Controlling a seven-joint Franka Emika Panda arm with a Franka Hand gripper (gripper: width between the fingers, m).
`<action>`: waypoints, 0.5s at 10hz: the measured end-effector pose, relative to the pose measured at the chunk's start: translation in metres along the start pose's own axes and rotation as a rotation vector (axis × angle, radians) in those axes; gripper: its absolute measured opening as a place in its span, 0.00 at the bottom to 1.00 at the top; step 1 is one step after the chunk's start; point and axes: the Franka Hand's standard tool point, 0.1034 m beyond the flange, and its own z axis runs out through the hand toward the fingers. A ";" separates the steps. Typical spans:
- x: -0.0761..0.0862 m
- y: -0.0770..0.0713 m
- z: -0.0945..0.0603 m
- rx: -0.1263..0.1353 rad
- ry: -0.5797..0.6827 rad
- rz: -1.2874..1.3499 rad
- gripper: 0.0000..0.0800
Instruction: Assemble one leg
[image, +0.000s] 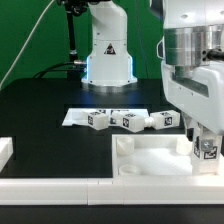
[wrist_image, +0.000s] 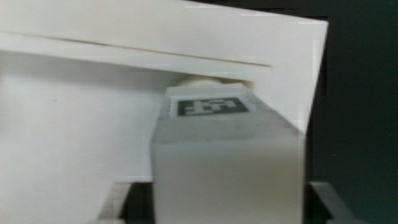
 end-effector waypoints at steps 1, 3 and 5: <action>-0.001 0.000 0.000 -0.001 0.001 -0.001 0.36; -0.001 0.000 0.000 -0.001 0.000 -0.034 0.36; -0.005 0.000 0.000 -0.002 0.007 -0.517 0.73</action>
Offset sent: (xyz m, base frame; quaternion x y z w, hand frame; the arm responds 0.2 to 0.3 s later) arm 0.0052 0.0102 0.0046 0.0202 -0.0256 -0.4037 0.9143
